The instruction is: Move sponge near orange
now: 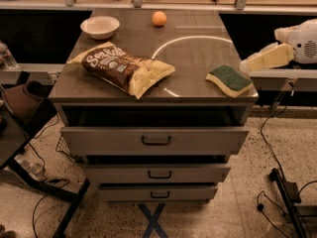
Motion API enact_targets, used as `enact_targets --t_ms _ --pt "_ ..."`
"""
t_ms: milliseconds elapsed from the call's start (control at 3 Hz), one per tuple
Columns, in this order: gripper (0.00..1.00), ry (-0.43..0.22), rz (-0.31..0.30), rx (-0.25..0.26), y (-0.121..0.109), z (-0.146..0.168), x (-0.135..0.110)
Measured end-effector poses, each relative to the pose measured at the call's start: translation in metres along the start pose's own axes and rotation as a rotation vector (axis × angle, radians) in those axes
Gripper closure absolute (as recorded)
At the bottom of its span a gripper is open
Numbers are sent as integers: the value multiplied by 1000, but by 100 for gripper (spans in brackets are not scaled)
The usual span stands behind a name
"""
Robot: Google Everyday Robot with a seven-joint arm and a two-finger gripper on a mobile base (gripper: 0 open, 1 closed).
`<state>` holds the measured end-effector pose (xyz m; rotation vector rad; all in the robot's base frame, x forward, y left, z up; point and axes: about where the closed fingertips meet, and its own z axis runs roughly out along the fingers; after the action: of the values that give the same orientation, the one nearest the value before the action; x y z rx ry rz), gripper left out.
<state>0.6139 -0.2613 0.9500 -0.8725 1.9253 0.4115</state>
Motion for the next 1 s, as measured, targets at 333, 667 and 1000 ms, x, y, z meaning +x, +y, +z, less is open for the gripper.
enact_targets --t_ms 333,667,1000 --pt "0 -10 3 -21 -3 3 10" --pt "0 -23 -26 -55 -5 4 24" --pt "0 -36 -56 -75 -6 5 34"
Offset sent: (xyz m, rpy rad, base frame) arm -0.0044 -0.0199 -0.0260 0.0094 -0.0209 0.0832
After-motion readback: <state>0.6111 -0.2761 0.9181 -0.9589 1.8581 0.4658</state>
